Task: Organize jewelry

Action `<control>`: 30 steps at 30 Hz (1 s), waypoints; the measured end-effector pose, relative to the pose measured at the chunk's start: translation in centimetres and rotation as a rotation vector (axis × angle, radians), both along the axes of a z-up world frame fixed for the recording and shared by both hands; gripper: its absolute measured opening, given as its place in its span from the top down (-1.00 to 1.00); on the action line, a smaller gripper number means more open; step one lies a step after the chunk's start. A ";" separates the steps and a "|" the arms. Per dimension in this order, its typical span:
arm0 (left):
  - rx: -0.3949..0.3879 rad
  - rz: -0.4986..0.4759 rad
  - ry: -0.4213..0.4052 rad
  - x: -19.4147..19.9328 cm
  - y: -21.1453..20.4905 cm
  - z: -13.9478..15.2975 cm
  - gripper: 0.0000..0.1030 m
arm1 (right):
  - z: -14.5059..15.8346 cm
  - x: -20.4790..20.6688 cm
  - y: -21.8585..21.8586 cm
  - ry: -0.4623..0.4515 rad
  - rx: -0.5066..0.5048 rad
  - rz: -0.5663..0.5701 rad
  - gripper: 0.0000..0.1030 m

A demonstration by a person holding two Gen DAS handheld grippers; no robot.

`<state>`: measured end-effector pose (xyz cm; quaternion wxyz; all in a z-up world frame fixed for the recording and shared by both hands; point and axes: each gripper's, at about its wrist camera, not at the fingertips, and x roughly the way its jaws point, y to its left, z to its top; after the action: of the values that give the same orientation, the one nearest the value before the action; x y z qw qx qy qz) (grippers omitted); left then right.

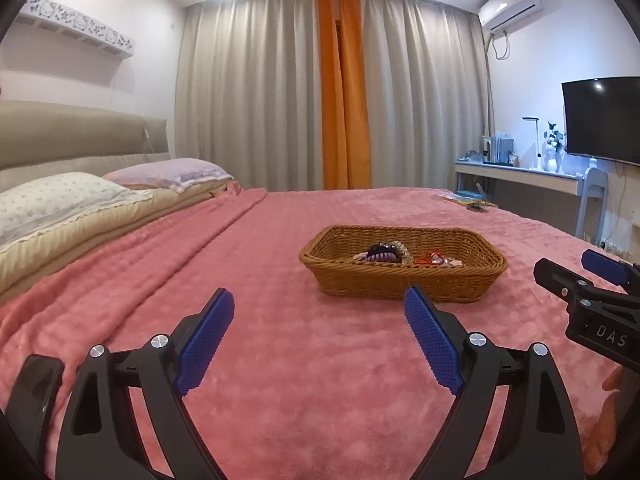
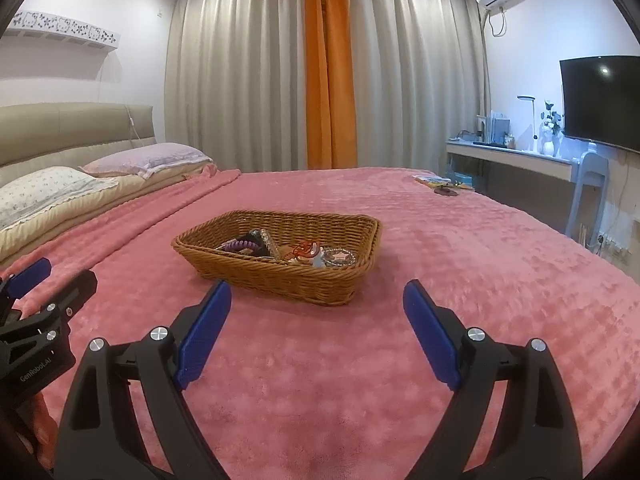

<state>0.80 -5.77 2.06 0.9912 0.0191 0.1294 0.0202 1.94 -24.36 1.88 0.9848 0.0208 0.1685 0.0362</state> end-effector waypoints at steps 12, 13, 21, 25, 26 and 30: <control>-0.002 0.003 0.000 0.0 0.0 0.1 -0.65 | -0.1 -0.1 0.6 -0.005 -0.030 0.002 -0.62; -0.001 0.003 0.000 0.0 0.0 0.1 -0.65 | -0.1 -0.1 0.6 -0.005 -0.029 0.003 -0.62; -0.001 0.015 -0.006 -0.2 0.2 0.2 -0.73 | -0.3 0.1 0.5 -0.001 -0.014 0.003 -0.62; -0.002 0.017 -0.009 -0.3 0.1 0.3 -0.73 | -0.3 0.0 0.5 -0.002 -0.015 0.005 -0.62; -0.001 0.018 -0.010 -0.3 0.1 0.3 -0.73 | -0.3 0.0 0.5 -0.004 -0.014 0.006 -0.62; -0.005 0.019 -0.010 -0.4 0.2 0.3 -0.73 | -0.3 0.1 0.4 -0.004 -0.017 0.009 -0.62</control>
<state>0.45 -5.60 2.36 0.9916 0.0153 0.1249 0.0294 2.04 -23.93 1.57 0.9851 0.0116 0.1669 0.0393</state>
